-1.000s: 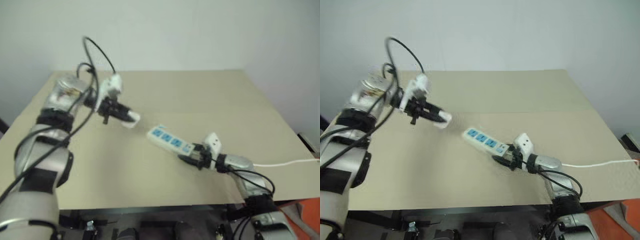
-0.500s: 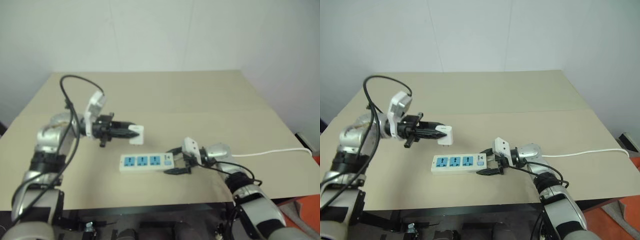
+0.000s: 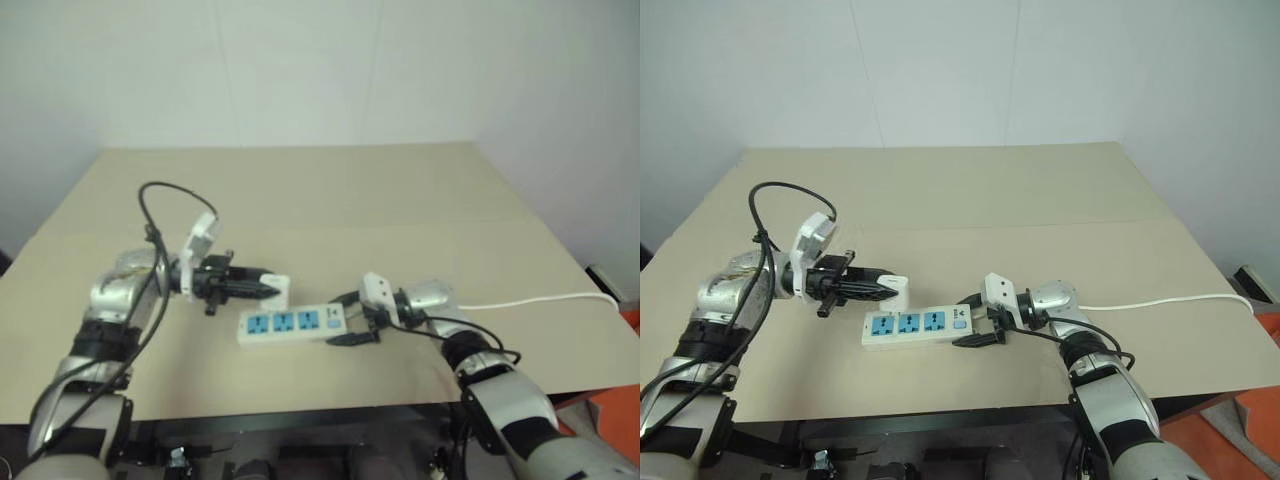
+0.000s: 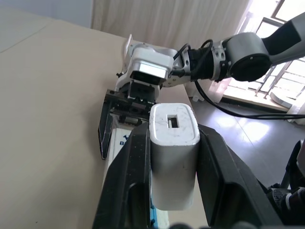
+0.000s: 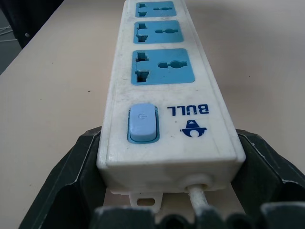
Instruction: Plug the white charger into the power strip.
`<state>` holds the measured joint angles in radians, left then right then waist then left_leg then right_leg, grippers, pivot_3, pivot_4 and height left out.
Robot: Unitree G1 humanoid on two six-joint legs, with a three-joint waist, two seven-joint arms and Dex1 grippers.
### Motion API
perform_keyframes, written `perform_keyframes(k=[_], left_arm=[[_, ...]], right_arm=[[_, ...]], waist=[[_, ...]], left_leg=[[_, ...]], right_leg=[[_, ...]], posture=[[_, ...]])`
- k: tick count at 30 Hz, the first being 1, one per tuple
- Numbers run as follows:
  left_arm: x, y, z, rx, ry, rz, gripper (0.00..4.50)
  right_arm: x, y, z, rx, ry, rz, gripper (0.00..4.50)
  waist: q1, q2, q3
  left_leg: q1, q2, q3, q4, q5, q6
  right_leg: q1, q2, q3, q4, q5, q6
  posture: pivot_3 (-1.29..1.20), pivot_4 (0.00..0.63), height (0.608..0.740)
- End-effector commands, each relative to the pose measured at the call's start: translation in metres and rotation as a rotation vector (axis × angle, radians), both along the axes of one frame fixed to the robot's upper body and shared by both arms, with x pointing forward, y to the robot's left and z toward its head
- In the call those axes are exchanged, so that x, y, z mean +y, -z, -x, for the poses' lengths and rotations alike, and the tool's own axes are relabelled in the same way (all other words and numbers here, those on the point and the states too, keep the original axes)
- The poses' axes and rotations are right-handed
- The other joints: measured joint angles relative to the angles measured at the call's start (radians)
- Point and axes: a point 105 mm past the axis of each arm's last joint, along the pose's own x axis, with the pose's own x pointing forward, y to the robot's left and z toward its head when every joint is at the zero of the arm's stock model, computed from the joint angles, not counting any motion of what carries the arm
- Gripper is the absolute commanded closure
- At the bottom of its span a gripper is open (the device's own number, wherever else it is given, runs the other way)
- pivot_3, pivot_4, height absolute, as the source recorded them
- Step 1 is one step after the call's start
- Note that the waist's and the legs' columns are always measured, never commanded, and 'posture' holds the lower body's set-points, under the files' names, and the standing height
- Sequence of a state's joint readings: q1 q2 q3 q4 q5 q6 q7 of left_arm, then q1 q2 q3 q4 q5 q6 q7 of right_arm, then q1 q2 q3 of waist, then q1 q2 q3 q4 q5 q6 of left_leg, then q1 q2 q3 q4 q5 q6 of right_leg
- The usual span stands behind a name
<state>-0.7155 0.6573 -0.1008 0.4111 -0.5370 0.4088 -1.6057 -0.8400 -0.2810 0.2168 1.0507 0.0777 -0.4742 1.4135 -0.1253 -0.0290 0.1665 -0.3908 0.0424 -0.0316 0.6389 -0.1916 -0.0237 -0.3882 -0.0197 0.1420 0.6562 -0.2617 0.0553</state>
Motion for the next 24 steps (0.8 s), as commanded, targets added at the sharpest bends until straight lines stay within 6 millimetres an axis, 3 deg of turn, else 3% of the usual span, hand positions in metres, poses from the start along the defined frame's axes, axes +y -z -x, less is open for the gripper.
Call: perform_keyframes(k=[1, 8, 24], left_arm=[[-0.007, 0.000, -0.003, -0.053, 0.017, -0.005, 3.51], [-0.023, 0.009, -0.006, -0.062, 0.049, 0.008, 3.51], [-0.038, 0.026, -0.012, -0.067, 0.054, 0.017, 3.51]], right_arm=[[0.001, 0.007, 0.000, 0.001, 0.009, 0.027, 1.08], [0.000, 0.013, 0.002, 0.024, 0.010, 0.051, 1.08], [-0.009, 0.020, 0.003, 0.073, 0.034, 0.090, 1.08]], waist=[[-0.001, 0.000, 0.000], [-0.004, 0.000, 0.000], [-0.003, 0.000, 0.000]], left_leg=[[0.000, 0.000, 0.000, 0.000, 0.000, 0.000], [0.001, 0.000, 0.000, 0.000, 0.000, 0.000], [0.002, 0.000, 0.000, 0.000, 0.000, 0.000]], right_leg=[[0.000, 0.000, 0.000, 0.000, 0.000, 0.000], [0.000, 0.000, 0.000, 0.001, 0.000, 0.000], [0.001, 0.000, 0.001, 0.000, 0.000, 0.001]], posture=[[0.00, 0.150, 0.740], [0.00, 0.150, 0.740], [0.00, 0.150, 0.740]])
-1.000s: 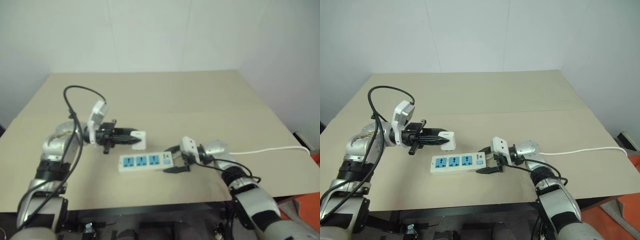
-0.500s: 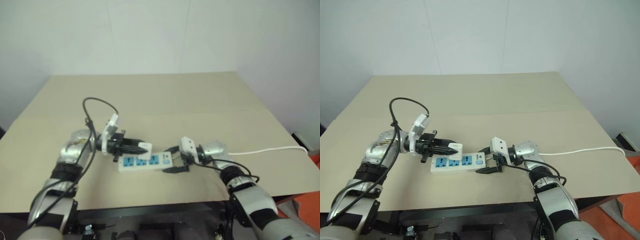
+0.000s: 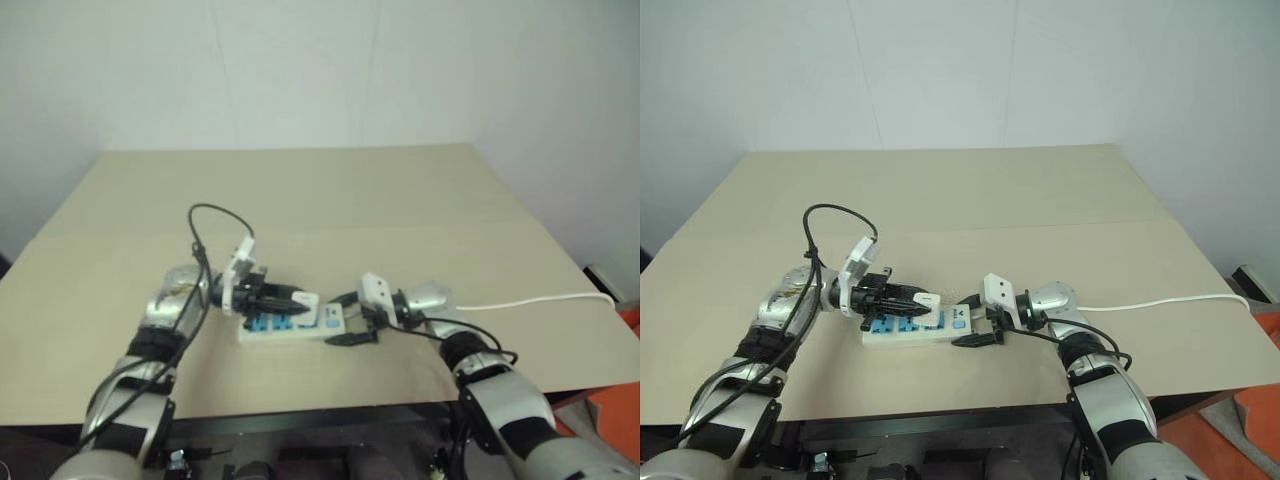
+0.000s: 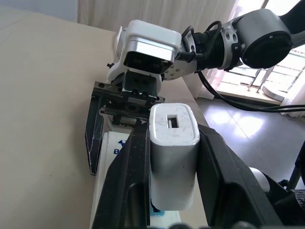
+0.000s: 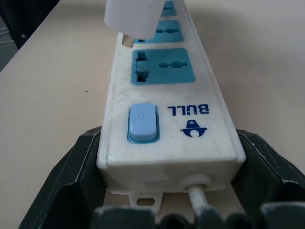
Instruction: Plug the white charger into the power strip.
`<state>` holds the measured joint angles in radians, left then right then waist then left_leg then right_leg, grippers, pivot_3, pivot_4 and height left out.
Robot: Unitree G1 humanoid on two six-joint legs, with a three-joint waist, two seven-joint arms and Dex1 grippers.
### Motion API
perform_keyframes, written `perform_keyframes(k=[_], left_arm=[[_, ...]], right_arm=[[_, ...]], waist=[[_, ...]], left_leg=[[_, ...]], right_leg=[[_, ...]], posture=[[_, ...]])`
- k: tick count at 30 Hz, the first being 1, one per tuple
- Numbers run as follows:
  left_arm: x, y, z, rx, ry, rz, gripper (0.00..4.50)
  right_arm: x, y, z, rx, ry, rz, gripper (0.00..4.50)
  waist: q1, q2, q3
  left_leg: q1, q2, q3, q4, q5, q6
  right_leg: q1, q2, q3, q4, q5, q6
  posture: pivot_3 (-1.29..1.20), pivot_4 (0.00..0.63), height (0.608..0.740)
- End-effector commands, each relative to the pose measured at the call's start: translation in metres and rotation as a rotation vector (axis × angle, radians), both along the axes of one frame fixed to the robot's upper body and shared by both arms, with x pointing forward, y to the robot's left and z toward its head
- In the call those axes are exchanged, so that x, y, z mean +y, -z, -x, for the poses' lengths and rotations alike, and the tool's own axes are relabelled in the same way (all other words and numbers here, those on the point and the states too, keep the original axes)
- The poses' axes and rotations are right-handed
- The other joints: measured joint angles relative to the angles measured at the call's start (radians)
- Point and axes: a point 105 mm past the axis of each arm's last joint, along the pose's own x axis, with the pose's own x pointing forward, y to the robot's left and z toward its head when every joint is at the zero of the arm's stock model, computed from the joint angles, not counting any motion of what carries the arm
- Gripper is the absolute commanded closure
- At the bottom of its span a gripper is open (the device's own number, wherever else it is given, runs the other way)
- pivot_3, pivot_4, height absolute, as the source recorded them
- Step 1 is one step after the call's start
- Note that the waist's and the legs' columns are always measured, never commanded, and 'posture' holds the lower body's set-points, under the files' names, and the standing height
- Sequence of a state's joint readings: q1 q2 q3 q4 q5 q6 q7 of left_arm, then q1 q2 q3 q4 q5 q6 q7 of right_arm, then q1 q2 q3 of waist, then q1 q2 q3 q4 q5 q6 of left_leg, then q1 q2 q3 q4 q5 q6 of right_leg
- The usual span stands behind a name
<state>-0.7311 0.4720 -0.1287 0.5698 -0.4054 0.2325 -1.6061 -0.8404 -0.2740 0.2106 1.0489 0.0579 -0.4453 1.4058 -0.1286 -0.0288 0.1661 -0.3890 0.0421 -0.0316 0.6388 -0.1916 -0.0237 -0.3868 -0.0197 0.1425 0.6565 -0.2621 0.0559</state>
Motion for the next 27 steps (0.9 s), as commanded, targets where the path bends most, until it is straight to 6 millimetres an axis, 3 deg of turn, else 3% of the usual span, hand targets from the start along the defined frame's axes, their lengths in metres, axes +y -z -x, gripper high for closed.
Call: perform_keyframes(k=[1, 12, 27], left_arm=[[-0.002, -0.009, -0.003, -0.053, 0.008, 0.009, 3.51], [-0.008, -0.005, -0.012, -0.068, -0.034, 0.017, 3.51], [-0.001, 0.012, -0.006, -0.085, -0.015, -0.032, 3.51]], right_arm=[[-0.010, 0.018, 0.003, 0.051, 0.022, 0.080, 1.08], [-0.009, 0.019, 0.003, 0.056, 0.025, 0.086, 1.08], [-0.011, 0.020, 0.003, 0.054, 0.035, 0.088, 1.08]], waist=[[0.000, 0.000, 0.000], [0.002, 0.000, 0.000], [0.001, 0.000, 0.000]], left_leg=[[0.000, 0.000, 0.000, 0.000, 0.000, 0.000], [0.000, 0.000, 0.000, 0.000, 0.000, 0.000], [0.000, 0.000, 0.000, 0.000, 0.000, 0.000]], right_leg=[[0.000, 0.000, 0.000, 0.000, 0.000, 0.000], [0.000, 0.000, 0.000, 0.000, 0.000, 0.000], [0.000, 0.000, 0.000, 0.000, 0.000, 0.000]], posture=[[0.00, 0.150, 0.740], [0.00, 0.150, 0.740], [0.00, 0.150, 0.740]])
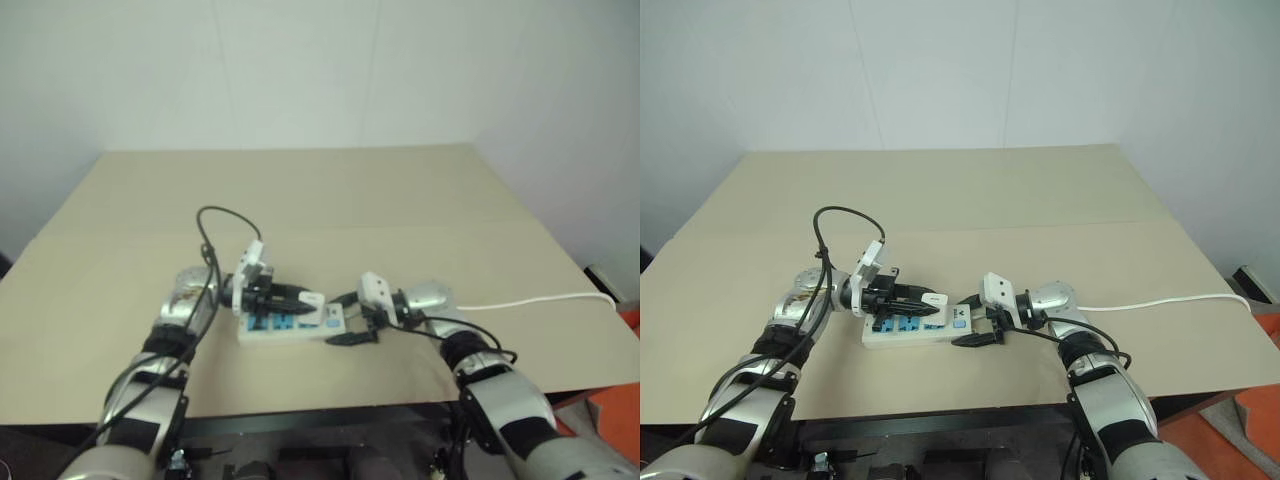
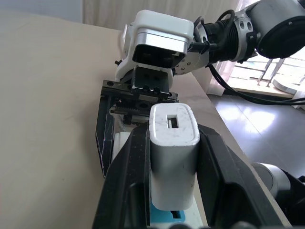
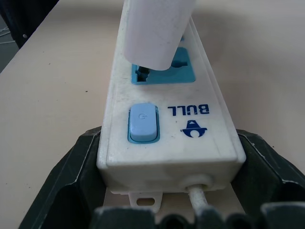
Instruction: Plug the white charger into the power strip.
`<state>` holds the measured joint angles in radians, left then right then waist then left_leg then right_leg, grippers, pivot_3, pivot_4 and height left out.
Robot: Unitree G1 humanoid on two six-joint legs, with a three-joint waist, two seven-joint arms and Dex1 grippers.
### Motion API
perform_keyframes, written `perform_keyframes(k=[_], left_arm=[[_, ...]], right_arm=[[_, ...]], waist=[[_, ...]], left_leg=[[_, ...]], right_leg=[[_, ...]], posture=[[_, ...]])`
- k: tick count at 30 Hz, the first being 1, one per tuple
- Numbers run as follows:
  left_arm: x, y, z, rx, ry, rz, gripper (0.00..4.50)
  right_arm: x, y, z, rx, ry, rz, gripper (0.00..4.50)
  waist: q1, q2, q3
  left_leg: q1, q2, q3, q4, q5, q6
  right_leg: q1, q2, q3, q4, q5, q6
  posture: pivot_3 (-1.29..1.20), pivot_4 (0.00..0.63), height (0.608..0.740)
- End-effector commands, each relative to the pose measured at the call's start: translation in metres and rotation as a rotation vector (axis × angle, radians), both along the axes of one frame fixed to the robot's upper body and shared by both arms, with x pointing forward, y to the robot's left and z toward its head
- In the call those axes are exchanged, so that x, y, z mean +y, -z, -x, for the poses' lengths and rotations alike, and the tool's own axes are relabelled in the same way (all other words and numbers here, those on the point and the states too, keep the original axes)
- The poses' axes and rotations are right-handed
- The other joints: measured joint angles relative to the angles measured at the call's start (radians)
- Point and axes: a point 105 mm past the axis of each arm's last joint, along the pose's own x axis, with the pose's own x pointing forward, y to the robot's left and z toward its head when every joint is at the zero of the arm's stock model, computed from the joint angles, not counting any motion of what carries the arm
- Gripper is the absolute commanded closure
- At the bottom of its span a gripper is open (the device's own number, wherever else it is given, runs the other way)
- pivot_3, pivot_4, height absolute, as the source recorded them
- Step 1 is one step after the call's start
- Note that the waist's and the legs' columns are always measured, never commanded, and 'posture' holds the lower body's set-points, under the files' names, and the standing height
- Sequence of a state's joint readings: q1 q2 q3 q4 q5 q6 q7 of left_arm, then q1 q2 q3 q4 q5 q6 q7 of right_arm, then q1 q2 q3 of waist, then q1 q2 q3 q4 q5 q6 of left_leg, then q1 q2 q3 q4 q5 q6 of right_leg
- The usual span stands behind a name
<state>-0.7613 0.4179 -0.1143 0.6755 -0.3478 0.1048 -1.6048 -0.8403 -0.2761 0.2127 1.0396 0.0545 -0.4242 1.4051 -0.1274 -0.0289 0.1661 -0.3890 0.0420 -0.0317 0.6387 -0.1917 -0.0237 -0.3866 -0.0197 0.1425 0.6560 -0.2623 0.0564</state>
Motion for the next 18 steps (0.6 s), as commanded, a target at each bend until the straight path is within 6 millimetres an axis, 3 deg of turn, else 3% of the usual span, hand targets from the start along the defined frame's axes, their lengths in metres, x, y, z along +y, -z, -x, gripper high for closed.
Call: perform_keyframes(k=[1, 18], left_arm=[[0.0064, 0.0055, 0.0012, -0.023, -0.010, -0.030, 3.51], [0.0118, 0.0153, 0.0025, -0.027, -0.067, -0.019, 3.51]], right_arm=[[-0.0108, 0.0197, 0.0034, 0.042, 0.031, 0.081, 1.08], [-0.0123, 0.0223, 0.0033, 0.040, 0.042, 0.089, 1.08]], waist=[[0.000, 0.000, 0.000], [-0.002, 0.000, 0.000]], left_leg=[[0.000, 0.000, 0.000, 0.000, 0.000, 0.000], [0.001, 0.000, 0.000, -0.001, 0.000, 0.000]], right_leg=[[0.000, 0.000, 0.000, 0.000, 0.000, 0.000], [0.000, 0.000, 0.000, -0.001, 0.000, 0.000]], posture=[[0.00, 0.150, 0.740], [0.00, 0.150, 0.740]])
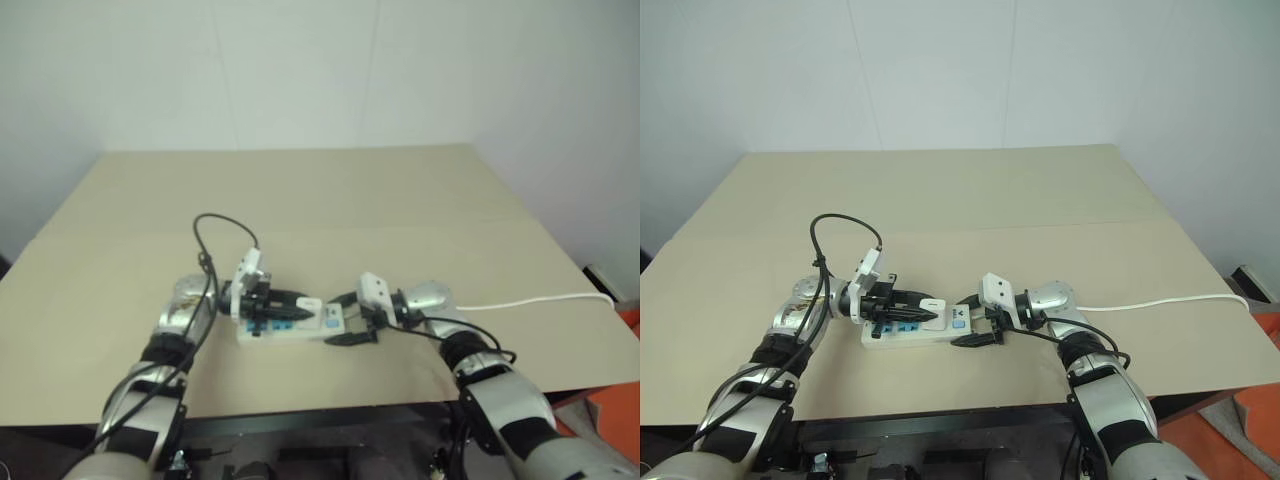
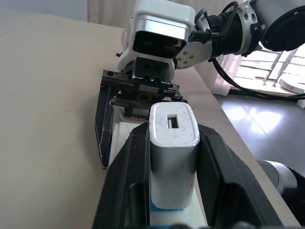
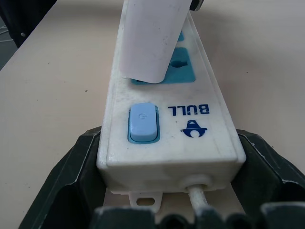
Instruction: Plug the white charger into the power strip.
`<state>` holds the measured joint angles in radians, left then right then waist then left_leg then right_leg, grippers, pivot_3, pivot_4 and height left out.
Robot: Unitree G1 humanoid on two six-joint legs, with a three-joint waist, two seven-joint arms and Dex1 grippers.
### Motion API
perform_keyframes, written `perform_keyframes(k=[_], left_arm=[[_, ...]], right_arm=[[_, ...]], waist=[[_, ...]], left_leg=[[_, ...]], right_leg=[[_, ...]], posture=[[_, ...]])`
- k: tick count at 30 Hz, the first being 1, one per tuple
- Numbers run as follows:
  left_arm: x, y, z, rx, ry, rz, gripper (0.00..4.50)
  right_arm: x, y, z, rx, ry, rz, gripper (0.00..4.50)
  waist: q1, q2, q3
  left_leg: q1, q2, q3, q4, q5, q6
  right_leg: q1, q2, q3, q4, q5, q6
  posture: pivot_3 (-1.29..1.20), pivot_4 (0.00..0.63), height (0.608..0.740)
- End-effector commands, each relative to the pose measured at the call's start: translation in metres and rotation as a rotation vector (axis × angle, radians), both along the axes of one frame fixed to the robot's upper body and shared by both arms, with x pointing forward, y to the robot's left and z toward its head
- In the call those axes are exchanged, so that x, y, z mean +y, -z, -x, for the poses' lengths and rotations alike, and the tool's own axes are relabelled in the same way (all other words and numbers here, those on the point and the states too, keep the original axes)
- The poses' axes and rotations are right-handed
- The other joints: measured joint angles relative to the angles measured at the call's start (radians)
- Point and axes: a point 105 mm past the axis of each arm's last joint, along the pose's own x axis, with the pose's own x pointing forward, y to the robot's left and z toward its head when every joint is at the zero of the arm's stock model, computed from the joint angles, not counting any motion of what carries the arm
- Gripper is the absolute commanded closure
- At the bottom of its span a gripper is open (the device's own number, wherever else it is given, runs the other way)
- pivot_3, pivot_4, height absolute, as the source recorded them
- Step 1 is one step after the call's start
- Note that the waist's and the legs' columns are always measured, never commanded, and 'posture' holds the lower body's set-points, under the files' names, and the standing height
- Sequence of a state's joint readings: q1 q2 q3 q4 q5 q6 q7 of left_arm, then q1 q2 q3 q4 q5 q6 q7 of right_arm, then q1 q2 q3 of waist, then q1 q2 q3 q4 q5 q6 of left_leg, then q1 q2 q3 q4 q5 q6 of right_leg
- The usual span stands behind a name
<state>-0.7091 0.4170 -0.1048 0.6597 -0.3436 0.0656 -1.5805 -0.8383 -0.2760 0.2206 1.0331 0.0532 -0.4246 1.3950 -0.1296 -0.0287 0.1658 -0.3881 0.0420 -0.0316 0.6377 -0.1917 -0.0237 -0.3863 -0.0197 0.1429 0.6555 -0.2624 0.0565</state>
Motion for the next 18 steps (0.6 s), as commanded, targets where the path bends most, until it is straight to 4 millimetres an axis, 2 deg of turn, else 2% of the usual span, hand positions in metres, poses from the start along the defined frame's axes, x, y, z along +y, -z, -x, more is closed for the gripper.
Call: perform_keyframes(k=[1, 18], left_arm=[[0.008, 0.005, -0.001, -0.018, -0.036, -0.021, 3.51], [0.019, 0.036, 0.013, -0.080, -0.049, -0.086, 3.51]], right_arm=[[-0.013, 0.022, 0.003, 0.046, 0.041, 0.084, 1.08], [-0.015, 0.023, 0.004, 0.038, 0.049, 0.081, 1.08]], waist=[[0.000, 0.000, 0.000], [0.001, 0.000, -0.002]], left_leg=[[0.000, 0.000, 0.000, 0.000, 0.000, 0.000], [0.003, 0.000, 0.001, -0.003, 0.000, 0.000]], right_leg=[[0.000, 0.000, 0.000, 0.000, 0.000, 0.000], [0.002, 0.000, 0.001, -0.001, 0.000, 0.000]], posture=[[0.00, 0.150, 0.740], [0.00, 0.150, 0.740]])
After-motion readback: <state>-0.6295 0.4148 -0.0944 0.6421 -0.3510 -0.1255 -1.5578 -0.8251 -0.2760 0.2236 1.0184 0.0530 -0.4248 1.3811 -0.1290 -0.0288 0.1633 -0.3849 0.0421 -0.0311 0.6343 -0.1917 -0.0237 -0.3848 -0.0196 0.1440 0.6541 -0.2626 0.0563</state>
